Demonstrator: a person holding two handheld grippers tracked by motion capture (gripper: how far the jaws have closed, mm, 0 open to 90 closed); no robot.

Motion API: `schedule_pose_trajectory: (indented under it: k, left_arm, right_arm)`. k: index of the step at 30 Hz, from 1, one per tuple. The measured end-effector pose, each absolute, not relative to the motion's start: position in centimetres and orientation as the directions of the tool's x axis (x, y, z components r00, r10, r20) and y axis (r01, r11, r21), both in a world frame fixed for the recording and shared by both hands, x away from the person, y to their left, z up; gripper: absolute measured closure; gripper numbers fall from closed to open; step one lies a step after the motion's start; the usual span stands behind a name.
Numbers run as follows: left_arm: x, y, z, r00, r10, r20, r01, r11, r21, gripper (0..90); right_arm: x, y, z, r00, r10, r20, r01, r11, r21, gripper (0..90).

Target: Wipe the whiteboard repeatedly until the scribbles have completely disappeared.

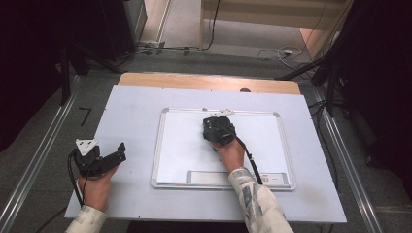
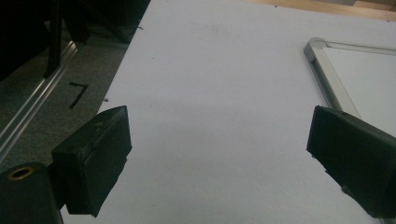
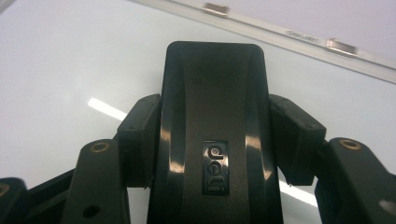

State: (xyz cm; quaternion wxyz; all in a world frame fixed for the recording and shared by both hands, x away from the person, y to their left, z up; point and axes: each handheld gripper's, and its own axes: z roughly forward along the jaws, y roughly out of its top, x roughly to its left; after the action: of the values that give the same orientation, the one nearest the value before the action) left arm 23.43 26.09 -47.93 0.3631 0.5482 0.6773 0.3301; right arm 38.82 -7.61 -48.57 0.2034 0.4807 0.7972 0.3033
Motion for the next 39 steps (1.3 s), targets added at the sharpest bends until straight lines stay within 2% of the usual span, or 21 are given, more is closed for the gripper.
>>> schedule_pose_trajectory:
  k: [6, 12, 23, 31, 39]
  left_arm:
    - [23.4, 26.0, -47.9, -0.134, 0.982, -0.129, 0.501, 0.18, 0.846, 6.9]
    - [23.3, 26.1, -47.9, -0.138, 0.982, -0.13, 0.5, 0.182, 0.847, 6.9]
    - [23.3, 26.0, -47.9, -0.137, 0.982, -0.127, 0.501, 0.179, 0.847, 6.9]
    - [23.5, 26.0, -48.0, -0.132, 0.983, -0.131, 0.504, 0.18, 0.845, 6.9]
    - [23.4, 26.1, -48.0, -0.132, 0.982, -0.131, 0.504, 0.181, 0.844, 6.9]
  right_arm:
    - [37.1, -6.8, -48.6, -0.511, 0.859, -0.036, 0.618, 0.396, 0.679, 38.1]
    - [36.2, -8.6, -48.6, -0.521, 0.853, -0.038, 0.616, 0.407, 0.674, 38.1]
    - [39.9, -13.7, -48.4, -0.334, 0.943, -0.017, 0.688, 0.256, 0.679, 38.1]
    - [42.2, -11.2, -48.3, -0.318, 0.947, -0.032, 0.692, 0.255, 0.675, 38.1]
    - [41.0, -6.9, -48.5, -0.409, 0.912, -0.027, 0.663, 0.317, 0.678, 38.1]
